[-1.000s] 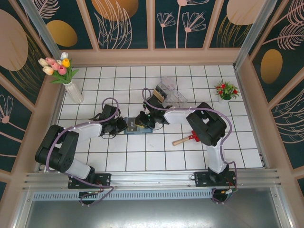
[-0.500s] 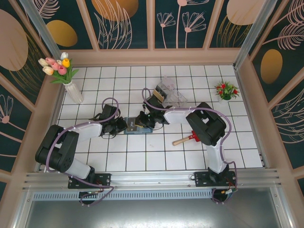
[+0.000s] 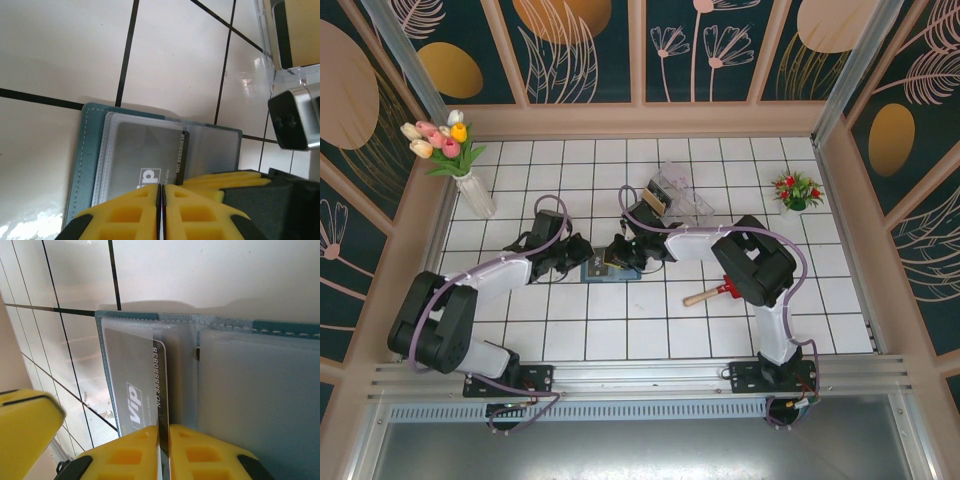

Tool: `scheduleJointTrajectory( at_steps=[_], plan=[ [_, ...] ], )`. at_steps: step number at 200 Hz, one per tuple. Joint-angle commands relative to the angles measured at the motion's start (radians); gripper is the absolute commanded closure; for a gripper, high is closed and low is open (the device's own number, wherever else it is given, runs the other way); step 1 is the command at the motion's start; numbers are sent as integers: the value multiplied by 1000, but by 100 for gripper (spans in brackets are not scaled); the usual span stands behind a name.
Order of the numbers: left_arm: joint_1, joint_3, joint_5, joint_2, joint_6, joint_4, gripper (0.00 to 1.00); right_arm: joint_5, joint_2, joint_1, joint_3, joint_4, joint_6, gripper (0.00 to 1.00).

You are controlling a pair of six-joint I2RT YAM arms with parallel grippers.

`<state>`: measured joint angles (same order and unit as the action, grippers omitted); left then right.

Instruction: Take the credit cards out of the card holder

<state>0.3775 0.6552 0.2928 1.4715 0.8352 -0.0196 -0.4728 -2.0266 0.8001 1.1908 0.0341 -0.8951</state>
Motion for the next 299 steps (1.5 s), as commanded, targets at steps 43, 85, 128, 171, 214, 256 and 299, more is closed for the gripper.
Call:
scheduleJointTrajectory(
  at_steps=[43, 85, 128, 171, 214, 256, 299],
  plan=[
    [-6, -1, -41, 84, -4, 3, 90, -23, 1, -2, 1, 10, 35, 82],
    [-6, -19, -58, 95, -3, 14, 92, -25, 13, -4, -15, 18, 30, 81],
    [-6, -35, -63, 102, -3, 10, 92, -14, 30, -5, -33, 27, 39, 84],
    [-6, -46, -72, 106, -4, 11, 93, -4, 39, -4, -43, 27, 38, 86],
    [-6, -52, -73, 99, -4, 10, 91, 8, 46, -6, -54, 27, 38, 94],
    [-6, -53, -76, 81, -7, 12, 85, 19, 76, -12, -72, 20, 51, 97],
    [-6, -51, -85, 84, -14, 21, 84, 30, 105, -22, -107, 15, 44, 97]
  ],
)
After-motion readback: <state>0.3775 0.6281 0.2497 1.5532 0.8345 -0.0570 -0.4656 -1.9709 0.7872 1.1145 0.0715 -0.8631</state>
